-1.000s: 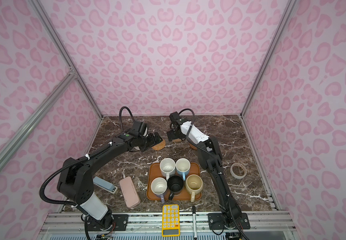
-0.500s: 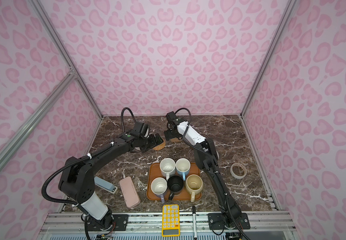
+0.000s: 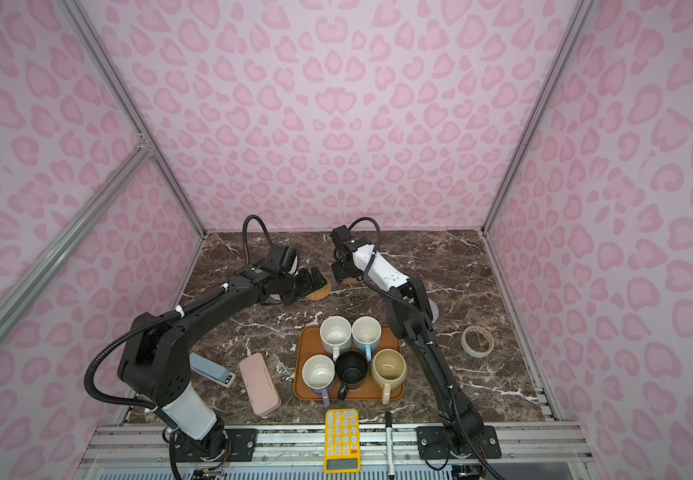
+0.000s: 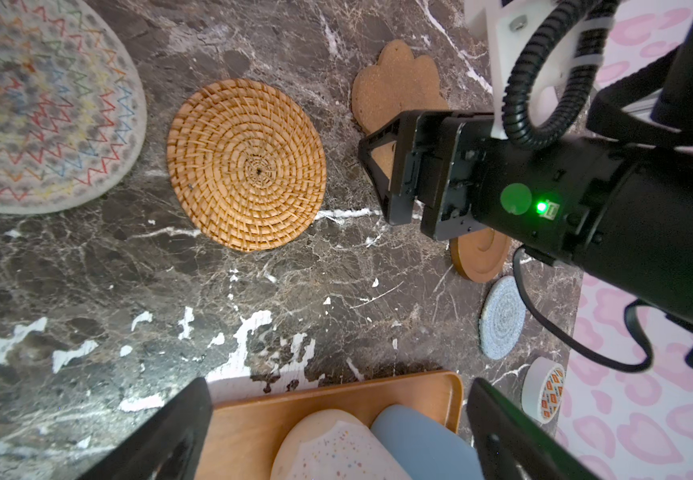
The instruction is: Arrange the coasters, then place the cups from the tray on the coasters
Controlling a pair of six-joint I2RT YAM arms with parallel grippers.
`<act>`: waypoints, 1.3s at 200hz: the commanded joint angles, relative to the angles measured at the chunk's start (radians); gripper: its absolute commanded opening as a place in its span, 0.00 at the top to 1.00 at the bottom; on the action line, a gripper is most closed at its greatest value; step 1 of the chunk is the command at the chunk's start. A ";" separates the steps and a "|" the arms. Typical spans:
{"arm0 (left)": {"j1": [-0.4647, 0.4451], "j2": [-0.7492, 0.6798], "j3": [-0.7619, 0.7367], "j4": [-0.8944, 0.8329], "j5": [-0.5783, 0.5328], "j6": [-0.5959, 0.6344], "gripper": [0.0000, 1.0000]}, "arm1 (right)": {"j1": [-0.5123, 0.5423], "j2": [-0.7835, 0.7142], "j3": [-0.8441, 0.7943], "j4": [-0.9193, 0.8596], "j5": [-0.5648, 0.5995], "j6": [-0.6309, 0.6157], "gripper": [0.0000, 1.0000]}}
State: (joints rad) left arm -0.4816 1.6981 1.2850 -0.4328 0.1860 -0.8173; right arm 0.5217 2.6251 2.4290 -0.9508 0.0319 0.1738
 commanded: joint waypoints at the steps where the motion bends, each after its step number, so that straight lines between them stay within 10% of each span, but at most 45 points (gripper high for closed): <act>1: -0.001 0.006 0.010 0.008 -0.006 -0.002 0.02 | 0.000 0.024 -0.011 -0.097 -0.004 0.032 0.21; 260: -0.002 -0.057 -0.048 0.015 -0.029 -0.006 0.02 | 0.067 -0.123 -0.185 -0.082 -0.012 0.158 0.17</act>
State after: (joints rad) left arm -0.4835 1.6600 1.2400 -0.4324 0.1642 -0.8173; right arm 0.5892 2.4905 2.2276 -1.0096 0.0284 0.3218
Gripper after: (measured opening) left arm 0.978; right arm 0.821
